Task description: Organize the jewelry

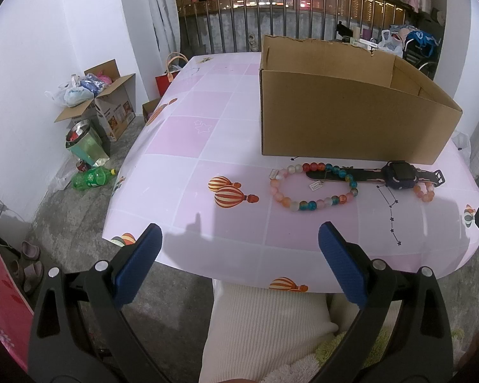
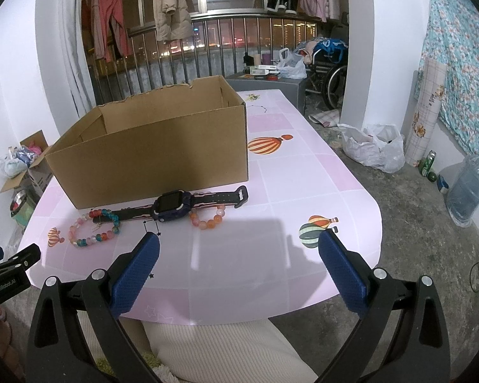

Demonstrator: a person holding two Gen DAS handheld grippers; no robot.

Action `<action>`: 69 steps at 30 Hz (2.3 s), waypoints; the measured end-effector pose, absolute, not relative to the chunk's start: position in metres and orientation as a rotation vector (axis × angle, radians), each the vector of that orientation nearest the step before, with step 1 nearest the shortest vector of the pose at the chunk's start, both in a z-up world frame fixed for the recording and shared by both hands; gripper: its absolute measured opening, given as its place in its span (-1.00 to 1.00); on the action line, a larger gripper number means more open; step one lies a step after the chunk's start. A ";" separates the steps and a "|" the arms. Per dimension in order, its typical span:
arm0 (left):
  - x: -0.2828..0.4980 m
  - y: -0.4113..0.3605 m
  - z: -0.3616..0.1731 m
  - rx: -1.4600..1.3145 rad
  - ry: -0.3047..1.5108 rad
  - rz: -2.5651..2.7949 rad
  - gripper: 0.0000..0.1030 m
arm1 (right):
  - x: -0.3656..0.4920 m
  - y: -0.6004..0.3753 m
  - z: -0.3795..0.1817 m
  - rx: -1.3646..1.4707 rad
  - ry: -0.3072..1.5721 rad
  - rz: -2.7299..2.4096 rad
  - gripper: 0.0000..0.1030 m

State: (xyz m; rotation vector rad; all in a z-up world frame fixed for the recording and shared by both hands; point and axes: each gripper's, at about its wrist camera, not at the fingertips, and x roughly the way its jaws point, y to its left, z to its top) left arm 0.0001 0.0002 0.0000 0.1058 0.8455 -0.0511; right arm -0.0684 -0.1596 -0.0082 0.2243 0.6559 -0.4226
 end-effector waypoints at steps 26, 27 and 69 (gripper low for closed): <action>0.000 0.000 0.000 0.105 0.846 -0.051 0.84 | -0.068 -0.159 -0.008 0.223 0.655 -0.423 0.88; 0.000 0.000 0.000 0.106 0.846 -0.051 0.84 | -0.068 -0.159 -0.008 0.223 0.655 -0.422 0.88; 0.027 -0.006 -0.012 0.120 0.892 -0.026 0.84 | -0.039 -0.169 -0.023 0.214 0.708 -0.390 0.88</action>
